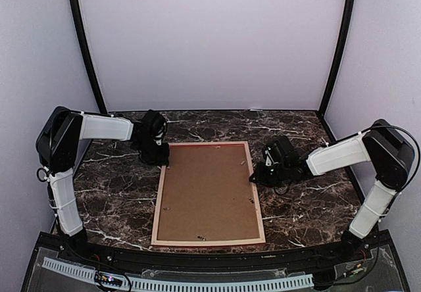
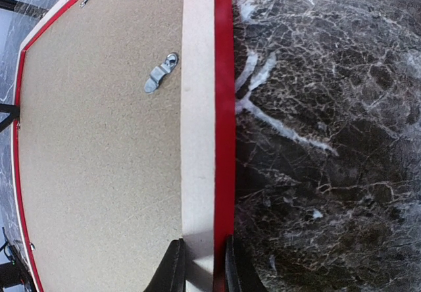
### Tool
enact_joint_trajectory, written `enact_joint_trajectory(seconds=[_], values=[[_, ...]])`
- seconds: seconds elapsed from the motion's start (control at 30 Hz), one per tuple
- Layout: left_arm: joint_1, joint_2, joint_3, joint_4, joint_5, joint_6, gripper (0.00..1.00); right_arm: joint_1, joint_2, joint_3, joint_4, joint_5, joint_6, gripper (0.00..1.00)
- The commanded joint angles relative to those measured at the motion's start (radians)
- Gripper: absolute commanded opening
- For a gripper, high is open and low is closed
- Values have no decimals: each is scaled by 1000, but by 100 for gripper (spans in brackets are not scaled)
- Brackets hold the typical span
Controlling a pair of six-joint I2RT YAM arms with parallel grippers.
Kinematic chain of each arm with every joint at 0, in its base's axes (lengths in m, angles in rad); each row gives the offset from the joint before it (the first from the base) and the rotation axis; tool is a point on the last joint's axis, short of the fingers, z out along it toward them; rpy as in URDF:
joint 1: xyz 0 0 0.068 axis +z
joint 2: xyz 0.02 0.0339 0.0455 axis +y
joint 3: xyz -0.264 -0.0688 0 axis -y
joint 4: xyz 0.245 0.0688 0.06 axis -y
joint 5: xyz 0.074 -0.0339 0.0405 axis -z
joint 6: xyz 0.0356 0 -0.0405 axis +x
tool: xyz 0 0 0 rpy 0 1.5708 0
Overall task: Put the photo into the frame
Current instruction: Press the fastener onto the backboard.
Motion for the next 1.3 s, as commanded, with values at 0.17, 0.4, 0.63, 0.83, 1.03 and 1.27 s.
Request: enact_joint_trajectory(seconds=[0.17,0.4,0.63,0.83,1.03,1.27], values=[[9,-3,38,-139,19,33,15,-17,-2,-24,-26,-8,22,5],[9,-6,73,-134,82,16,35,-19,5,-23,-17,-14,22,5],[8,-4,70,-135,86,18,42,-21,2,-28,-17,-13,20,5],[-14,21,73,-166,42,45,42,-20,7,-32,-10,-16,22,5],[-26,37,80,-182,8,51,34,-20,6,-32,-10,-16,22,5],[-26,41,73,-167,-4,46,22,-20,13,-31,-7,-19,22,5]])
